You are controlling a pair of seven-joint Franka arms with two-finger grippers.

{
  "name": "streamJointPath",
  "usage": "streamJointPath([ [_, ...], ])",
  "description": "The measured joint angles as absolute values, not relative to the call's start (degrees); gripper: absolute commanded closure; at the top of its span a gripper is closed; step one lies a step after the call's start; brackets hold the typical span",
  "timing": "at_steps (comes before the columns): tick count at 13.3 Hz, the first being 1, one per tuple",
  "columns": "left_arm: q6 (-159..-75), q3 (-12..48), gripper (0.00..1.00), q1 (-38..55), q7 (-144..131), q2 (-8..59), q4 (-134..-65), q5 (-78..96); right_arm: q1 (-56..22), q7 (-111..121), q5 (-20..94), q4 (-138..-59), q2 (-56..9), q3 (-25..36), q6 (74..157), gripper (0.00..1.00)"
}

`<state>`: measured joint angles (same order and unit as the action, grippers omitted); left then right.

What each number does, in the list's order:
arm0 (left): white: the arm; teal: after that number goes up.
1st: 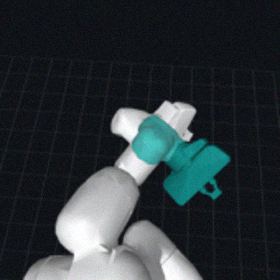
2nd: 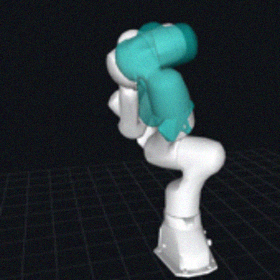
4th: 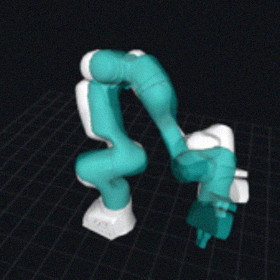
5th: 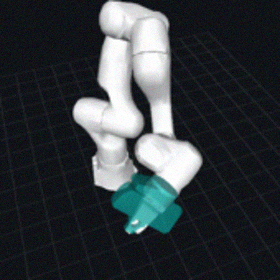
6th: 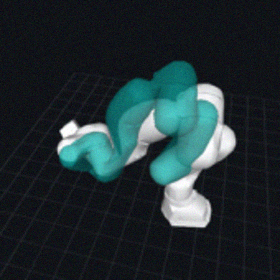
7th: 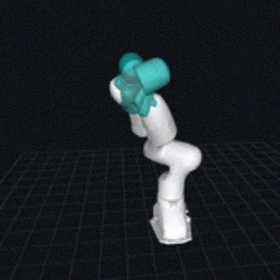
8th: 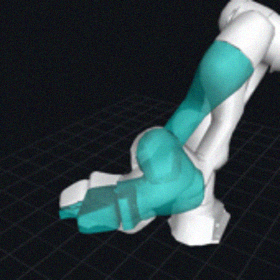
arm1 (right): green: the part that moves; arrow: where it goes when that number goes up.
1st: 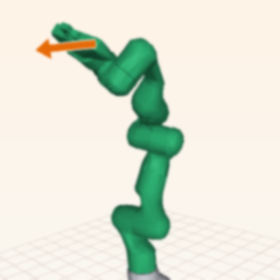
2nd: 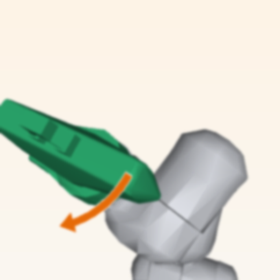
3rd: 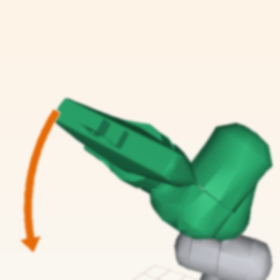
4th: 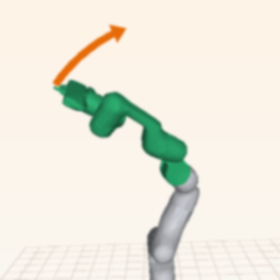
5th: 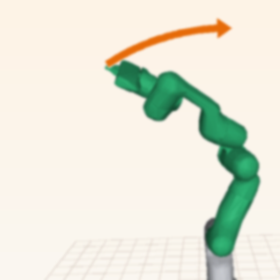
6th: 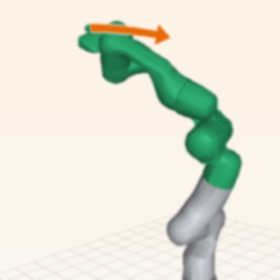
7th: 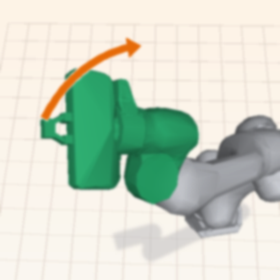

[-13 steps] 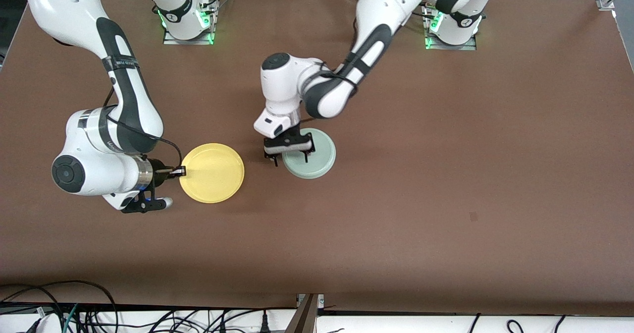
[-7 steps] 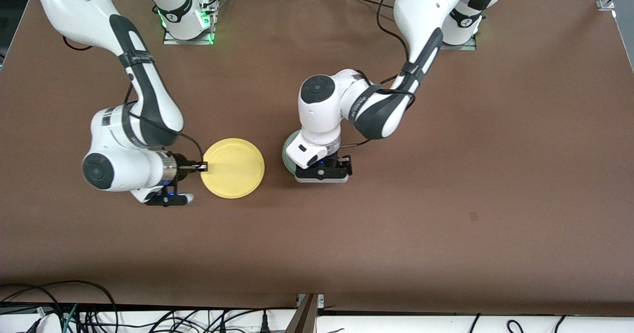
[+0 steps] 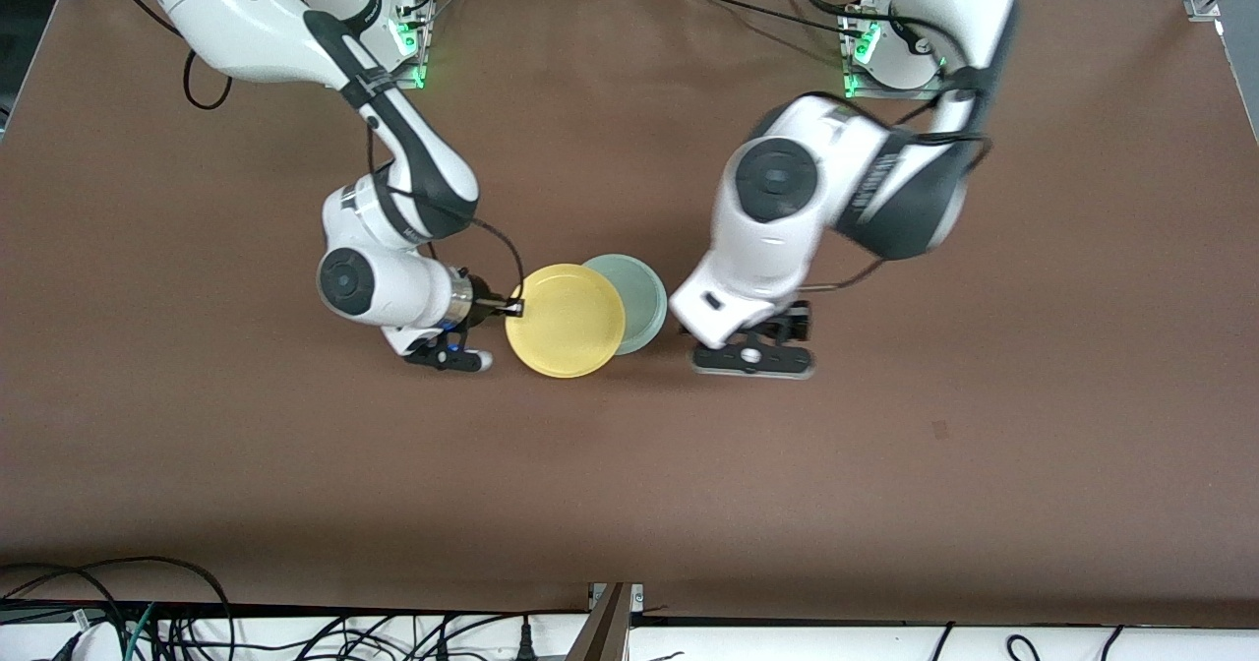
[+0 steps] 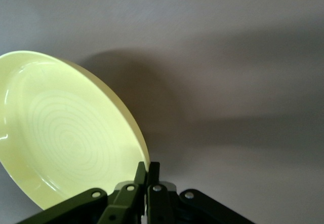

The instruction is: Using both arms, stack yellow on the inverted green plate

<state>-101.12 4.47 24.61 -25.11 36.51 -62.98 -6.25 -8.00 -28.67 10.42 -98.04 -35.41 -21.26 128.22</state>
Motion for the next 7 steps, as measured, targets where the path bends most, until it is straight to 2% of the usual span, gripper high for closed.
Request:
streamJointPath([
  [3,-93.35,4.59,0.00,17.23,-16.52,31.70,-63.04,-2.81,-10.72,-31.71,10.43,-100.92,-34.90,-21.77,131.86,1.00],
  [7,-84.08,4.68,0.00,13.36,-11.53,26.02,-64.10,-1.40,-12.20,-32.90,10.43,-103.96,-34.89,-21.77,133.86,1.00],
])
